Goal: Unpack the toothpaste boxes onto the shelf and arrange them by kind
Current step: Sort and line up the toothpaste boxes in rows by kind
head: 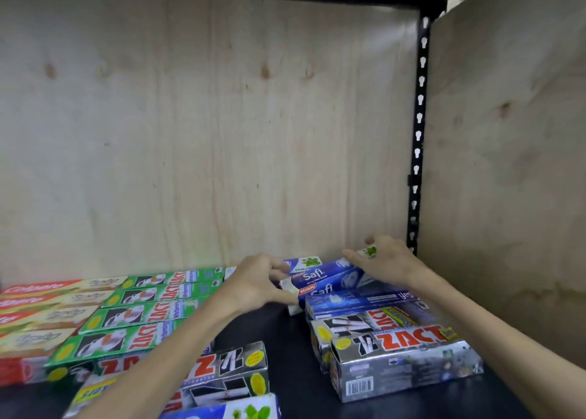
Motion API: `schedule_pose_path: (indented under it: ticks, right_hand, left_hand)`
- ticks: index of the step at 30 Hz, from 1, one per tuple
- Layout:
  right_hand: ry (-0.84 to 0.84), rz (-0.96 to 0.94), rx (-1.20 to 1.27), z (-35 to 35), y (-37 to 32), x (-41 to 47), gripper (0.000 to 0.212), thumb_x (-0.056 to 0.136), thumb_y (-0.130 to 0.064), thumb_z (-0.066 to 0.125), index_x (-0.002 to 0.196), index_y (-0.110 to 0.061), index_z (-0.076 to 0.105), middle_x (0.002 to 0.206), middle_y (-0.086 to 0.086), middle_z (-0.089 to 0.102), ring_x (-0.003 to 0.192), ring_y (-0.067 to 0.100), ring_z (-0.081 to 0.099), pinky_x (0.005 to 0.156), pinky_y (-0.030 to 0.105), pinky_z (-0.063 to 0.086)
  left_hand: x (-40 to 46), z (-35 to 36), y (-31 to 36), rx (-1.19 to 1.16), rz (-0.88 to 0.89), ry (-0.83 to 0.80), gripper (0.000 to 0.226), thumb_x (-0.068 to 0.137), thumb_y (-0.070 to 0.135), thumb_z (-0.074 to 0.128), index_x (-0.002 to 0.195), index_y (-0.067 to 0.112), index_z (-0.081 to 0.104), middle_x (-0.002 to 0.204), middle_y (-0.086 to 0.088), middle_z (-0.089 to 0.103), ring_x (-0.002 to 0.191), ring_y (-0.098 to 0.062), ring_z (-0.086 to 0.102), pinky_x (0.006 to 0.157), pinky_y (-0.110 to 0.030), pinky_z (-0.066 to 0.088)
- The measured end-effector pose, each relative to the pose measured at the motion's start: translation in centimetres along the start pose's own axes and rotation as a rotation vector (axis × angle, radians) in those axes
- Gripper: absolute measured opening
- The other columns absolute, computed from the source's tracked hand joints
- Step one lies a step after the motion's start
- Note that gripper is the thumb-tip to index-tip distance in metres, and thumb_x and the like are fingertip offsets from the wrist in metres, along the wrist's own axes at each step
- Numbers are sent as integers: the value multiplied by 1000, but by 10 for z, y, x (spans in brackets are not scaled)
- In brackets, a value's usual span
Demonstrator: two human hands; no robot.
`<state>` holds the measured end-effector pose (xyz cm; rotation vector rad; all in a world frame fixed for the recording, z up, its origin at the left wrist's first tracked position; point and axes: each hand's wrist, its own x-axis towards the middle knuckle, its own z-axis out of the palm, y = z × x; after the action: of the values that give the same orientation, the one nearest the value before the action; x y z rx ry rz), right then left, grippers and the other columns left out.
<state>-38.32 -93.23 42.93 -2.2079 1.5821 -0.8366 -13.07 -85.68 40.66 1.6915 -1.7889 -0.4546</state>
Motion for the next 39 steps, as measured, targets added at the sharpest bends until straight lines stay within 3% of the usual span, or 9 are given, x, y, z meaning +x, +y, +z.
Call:
schedule_pose_path:
  ticks: [3, 6, 10, 16, 20, 24, 28, 34, 39]
  right_hand:
    - [-13, -64, 8, -2, -6, 8, 80, 83, -61, 69, 142, -11, 48, 135, 9, 59, 105, 18, 55, 85, 32, 46]
    - [-15, -131, 60, 2, -8, 11, 79, 81, -51, 76, 145, -14, 46, 135, 7, 59, 104, 13, 51, 86, 29, 44]
    - [90, -189, 210, 22, -11, 19, 62, 84, -33, 79, 138, -20, 52, 126, 3, 62, 102, 13, 57, 75, 19, 46]
    - [184, -175, 492, 40, -15, 30, 44, 88, -42, 73, 126, -24, 60, 106, 0, 72, 89, 9, 69, 72, 23, 54]
    - [164, -153, 518, 45, -11, 29, 44, 85, -44, 75, 122, -23, 61, 97, 1, 74, 76, 11, 74, 75, 37, 62]
    - [25, -190, 428, 44, -4, 25, 61, 76, -48, 82, 128, -27, 58, 111, -9, 69, 94, 6, 69, 74, 25, 57]
    - [-2, -210, 307, 43, 0, 25, 66, 72, -48, 84, 129, -24, 60, 106, -9, 68, 91, 4, 66, 72, 22, 52]
    - [-115, -153, 237, 38, 6, 26, 60, 72, -63, 77, 118, -24, 70, 100, -9, 71, 89, 6, 67, 78, 26, 53]
    - [-225, -116, 148, 37, -1, 20, 54, 71, -70, 73, 107, -29, 71, 99, -10, 71, 91, 8, 66, 76, 27, 49]
  left_hand:
    - [2, -10, -8, -25, 30, 138, 47, 73, 19, 88, 115, 15, 69, 104, 2, 76, 69, 1, 64, 72, -20, 55]
    - [3, -26, -12, -171, 67, 299, 38, 79, 18, 84, 113, 17, 67, 104, 5, 73, 83, -4, 69, 72, -9, 51]
    - [7, -37, -22, -381, 44, 474, 28, 85, 19, 80, 111, 20, 69, 101, 2, 75, 92, -14, 73, 76, -31, 62]
    - [5, -36, -22, -396, 21, 670, 17, 97, 28, 64, 110, 22, 55, 93, 6, 72, 87, -9, 67, 57, -8, 44]
    - [5, -32, -26, -270, -67, 570, 16, 101, 32, 56, 108, 18, 53, 91, 1, 73, 75, -5, 65, 51, -12, 41]
    - [2, -33, -29, -166, -126, 511, 20, 102, 32, 54, 110, 13, 56, 93, -3, 70, 75, -9, 60, 55, -18, 39]
    - [-6, -41, -28, 64, -93, 429, 22, 102, 43, 47, 100, 23, 56, 80, 3, 65, 74, -14, 60, 66, -29, 48]
    - [-15, -53, -31, 376, -67, 247, 57, 74, 83, 56, 95, 31, 56, 79, 15, 62, 78, -10, 60, 66, -31, 44]
    - [-14, -59, -41, 554, -79, 208, 72, 58, 99, 44, 82, 33, 62, 87, 15, 60, 94, -12, 53, 91, -40, 37]
